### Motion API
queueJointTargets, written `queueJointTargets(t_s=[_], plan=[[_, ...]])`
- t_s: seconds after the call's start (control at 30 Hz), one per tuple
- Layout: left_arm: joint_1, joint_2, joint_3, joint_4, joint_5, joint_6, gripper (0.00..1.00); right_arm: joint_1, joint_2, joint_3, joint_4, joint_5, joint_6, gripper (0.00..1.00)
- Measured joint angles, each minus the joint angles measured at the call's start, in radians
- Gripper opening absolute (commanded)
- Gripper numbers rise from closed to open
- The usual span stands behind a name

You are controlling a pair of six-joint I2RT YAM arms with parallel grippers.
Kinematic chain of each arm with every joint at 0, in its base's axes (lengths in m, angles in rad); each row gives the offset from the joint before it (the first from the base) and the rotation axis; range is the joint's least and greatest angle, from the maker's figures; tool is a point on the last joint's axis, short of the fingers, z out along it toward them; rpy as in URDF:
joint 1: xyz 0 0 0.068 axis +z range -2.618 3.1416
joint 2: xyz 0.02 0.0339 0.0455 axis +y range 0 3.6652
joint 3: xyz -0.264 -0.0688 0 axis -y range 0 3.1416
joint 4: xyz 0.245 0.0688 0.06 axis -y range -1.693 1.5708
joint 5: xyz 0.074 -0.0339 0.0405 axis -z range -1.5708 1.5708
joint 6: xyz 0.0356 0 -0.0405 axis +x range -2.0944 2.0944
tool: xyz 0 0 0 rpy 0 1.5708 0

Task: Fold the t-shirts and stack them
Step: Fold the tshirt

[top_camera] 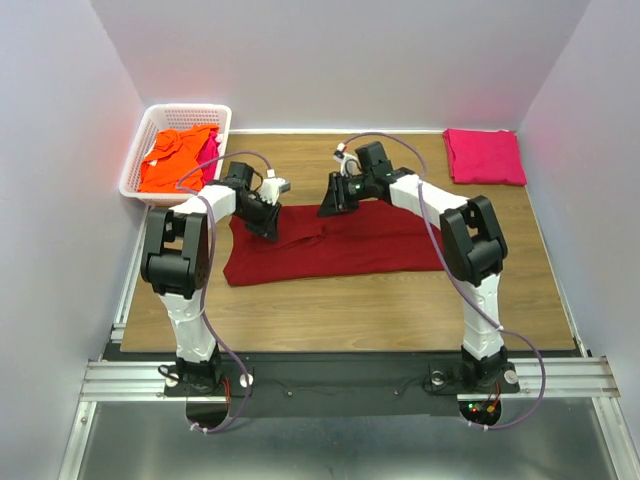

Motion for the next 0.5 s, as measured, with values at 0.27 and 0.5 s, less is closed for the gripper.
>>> queueJointTargets(t_s=[0.27,0.5], plan=[[0.001,0.021,-0.023,0.033,-0.036,-0.056,0.28,0.056,0.042,-0.098,0.008,0.012,0.019,0.30],[-0.002,0.055,0.035,0.018,-0.079,-0.059,0.28,0.019,0.093,-0.077,-0.009,0.006,0.006,0.43]])
